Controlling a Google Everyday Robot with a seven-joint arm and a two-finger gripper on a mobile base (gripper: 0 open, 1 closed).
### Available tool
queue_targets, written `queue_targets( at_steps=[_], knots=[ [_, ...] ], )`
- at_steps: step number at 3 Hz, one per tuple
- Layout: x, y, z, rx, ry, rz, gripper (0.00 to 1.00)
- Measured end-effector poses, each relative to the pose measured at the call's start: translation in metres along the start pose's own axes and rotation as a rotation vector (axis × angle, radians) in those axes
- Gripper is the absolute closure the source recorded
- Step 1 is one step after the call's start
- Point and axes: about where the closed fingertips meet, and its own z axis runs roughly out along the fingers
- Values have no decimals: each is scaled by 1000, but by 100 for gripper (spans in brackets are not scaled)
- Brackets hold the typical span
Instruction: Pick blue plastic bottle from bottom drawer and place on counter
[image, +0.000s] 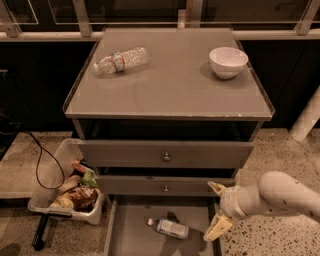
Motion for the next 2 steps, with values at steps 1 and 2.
queue_targets(
  at_steps=[1,2],
  knots=[
    [40,-3,59,-20,-58,80,0],
    [82,2,115,-46,-97,148,0]
  ],
)
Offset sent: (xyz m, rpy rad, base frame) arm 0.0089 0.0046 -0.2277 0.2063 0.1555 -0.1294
